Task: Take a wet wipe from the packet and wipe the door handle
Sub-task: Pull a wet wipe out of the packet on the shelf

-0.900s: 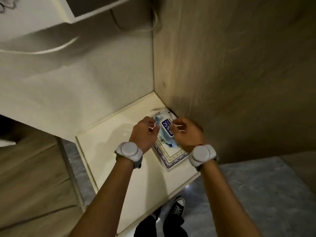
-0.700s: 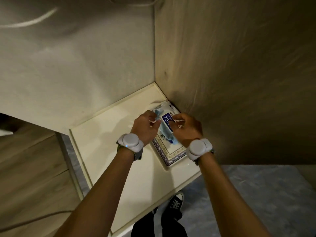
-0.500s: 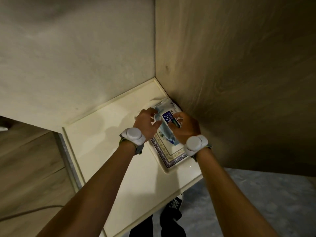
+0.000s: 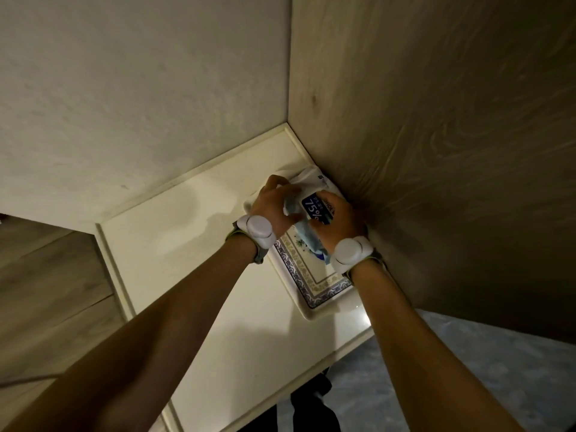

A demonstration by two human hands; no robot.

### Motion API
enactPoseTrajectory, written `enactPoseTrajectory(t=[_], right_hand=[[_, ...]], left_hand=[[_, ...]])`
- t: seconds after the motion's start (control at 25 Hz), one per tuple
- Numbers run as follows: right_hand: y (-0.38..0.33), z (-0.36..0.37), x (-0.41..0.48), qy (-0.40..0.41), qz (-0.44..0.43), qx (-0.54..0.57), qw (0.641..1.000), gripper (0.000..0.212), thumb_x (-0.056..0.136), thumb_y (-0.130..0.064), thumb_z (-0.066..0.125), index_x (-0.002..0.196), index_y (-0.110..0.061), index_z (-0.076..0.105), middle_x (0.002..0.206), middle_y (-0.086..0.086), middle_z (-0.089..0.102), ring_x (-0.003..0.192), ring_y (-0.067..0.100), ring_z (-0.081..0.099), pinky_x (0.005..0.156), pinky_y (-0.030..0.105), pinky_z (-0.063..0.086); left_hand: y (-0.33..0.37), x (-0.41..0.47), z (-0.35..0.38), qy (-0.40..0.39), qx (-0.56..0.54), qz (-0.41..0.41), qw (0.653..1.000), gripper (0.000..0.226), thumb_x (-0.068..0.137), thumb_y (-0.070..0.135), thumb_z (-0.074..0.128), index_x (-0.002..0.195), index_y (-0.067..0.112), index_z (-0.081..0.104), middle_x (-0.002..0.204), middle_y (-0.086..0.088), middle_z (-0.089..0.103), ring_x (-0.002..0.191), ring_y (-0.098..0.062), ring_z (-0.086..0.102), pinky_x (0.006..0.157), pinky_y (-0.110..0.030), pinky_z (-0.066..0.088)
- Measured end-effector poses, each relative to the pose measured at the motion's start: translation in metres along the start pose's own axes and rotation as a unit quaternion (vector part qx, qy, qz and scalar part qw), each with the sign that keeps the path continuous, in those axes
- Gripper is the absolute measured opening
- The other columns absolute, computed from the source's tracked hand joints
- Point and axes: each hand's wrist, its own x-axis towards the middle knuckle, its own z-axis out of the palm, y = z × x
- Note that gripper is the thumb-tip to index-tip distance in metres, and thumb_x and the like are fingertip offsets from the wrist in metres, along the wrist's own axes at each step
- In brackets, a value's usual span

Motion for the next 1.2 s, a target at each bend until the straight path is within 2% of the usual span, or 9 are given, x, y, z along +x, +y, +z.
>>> enactPoseTrajectory(t=[0.08, 0.16, 0.28, 0.56, 0.68, 0.8, 0.96, 1.2], right_hand=[[0.002, 0.005, 0.0, -0.03, 0.018, 0.016, 0.999, 0.059, 0.097, -0.017, 0.061, 0.15, -0.01, 0.036, 0.154, 0.01, 0.042, 0.142, 0.027, 0.039, 0.115, 0.033, 0.032], [0.001, 0.007, -0.001, 0.014, 0.005, 0.018, 1.0, 0.06, 0.092, -0.022, 0.068, 0.146, -0.013, 0.044, 0.149, 0.006, 0.05, 0.138, 0.022, 0.045, 0.113, 0.033, 0.037], [0.003, 0.005, 0.0, 0.051, -0.017, 0.008, 0.999, 0.063, 0.081, -0.027, 0.078, 0.139, -0.023, 0.054, 0.141, -0.002, 0.058, 0.133, 0.018, 0.051, 0.111, 0.039, 0.044], [0.007, 0.01, 0.004, 0.073, -0.023, 0.021, 0.997, 0.052, 0.082, -0.027, 0.076, 0.132, -0.027, 0.06, 0.133, -0.005, 0.064, 0.125, 0.018, 0.058, 0.103, 0.033, 0.048], [0.007, 0.009, 0.004, 0.068, -0.023, 0.009, 0.997, 0.05, 0.083, -0.028, 0.074, 0.131, -0.027, 0.061, 0.132, -0.003, 0.065, 0.123, 0.022, 0.059, 0.098, 0.032, 0.047], [0.007, 0.007, 0.004, 0.058, -0.029, 0.003, 0.998, 0.047, 0.086, -0.028, 0.072, 0.132, -0.024, 0.061, 0.133, -0.001, 0.064, 0.124, 0.023, 0.058, 0.1, 0.032, 0.047], [0.009, 0.006, 0.009, 0.028, -0.025, 0.017, 0.999, 0.045, 0.086, -0.029, 0.072, 0.13, -0.022, 0.062, 0.132, 0.0, 0.065, 0.124, 0.024, 0.059, 0.104, 0.042, 0.05], [0.014, 0.003, 0.02, -0.012, 0.018, 0.059, 0.998, 0.051, 0.09, -0.024, 0.069, 0.139, -0.021, 0.055, 0.142, 0.002, 0.057, 0.132, 0.023, 0.053, 0.11, 0.035, 0.045]], left_hand=[[-0.002, 0.001, 0.002, 0.006, -0.004, 0.009, 1.0, 0.054, 0.072, 0.016, 0.083, 0.122, 0.006, 0.064, 0.125, -0.016, 0.048, 0.106, -0.034, 0.059, 0.093, -0.044, 0.051], [-0.003, 0.002, 0.004, 0.009, -0.001, 0.015, 1.0, 0.054, 0.071, 0.015, 0.084, 0.12, 0.005, 0.064, 0.125, -0.017, 0.047, 0.105, -0.036, 0.059, 0.092, -0.047, 0.051], [-0.005, 0.003, 0.007, 0.016, 0.0, 0.02, 1.0, 0.053, 0.069, 0.015, 0.085, 0.117, 0.003, 0.066, 0.123, -0.018, 0.048, 0.103, -0.035, 0.059, 0.092, -0.046, 0.052], [-0.007, 0.003, 0.011, 0.021, 0.02, 0.036, 0.999, 0.045, 0.074, 0.015, 0.082, 0.115, 0.006, 0.067, 0.121, -0.017, 0.049, 0.103, -0.037, 0.057, 0.089, -0.049, 0.053], [-0.007, 0.002, 0.012, 0.02, 0.018, 0.032, 0.999, 0.042, 0.076, 0.017, 0.08, 0.115, 0.009, 0.067, 0.121, -0.015, 0.047, 0.106, -0.036, 0.055, 0.091, -0.05, 0.051], [-0.005, 0.002, 0.012, 0.022, 0.011, 0.027, 0.999, 0.043, 0.075, 0.016, 0.08, 0.116, 0.008, 0.067, 0.12, -0.016, 0.048, 0.108, -0.036, 0.054, 0.093, -0.05, 0.05], [-0.004, 0.002, 0.012, 0.02, 0.018, 0.021, 0.999, 0.044, 0.075, 0.017, 0.08, 0.117, 0.007, 0.067, 0.121, -0.017, 0.048, 0.109, -0.036, 0.053, 0.093, -0.049, 0.049], [-0.003, 0.003, 0.011, 0.014, 0.022, 0.006, 1.0, 0.044, 0.074, 0.017, 0.08, 0.116, 0.009, 0.067, 0.123, -0.017, 0.047, 0.11, -0.037, 0.052, 0.092, -0.05, 0.05]])
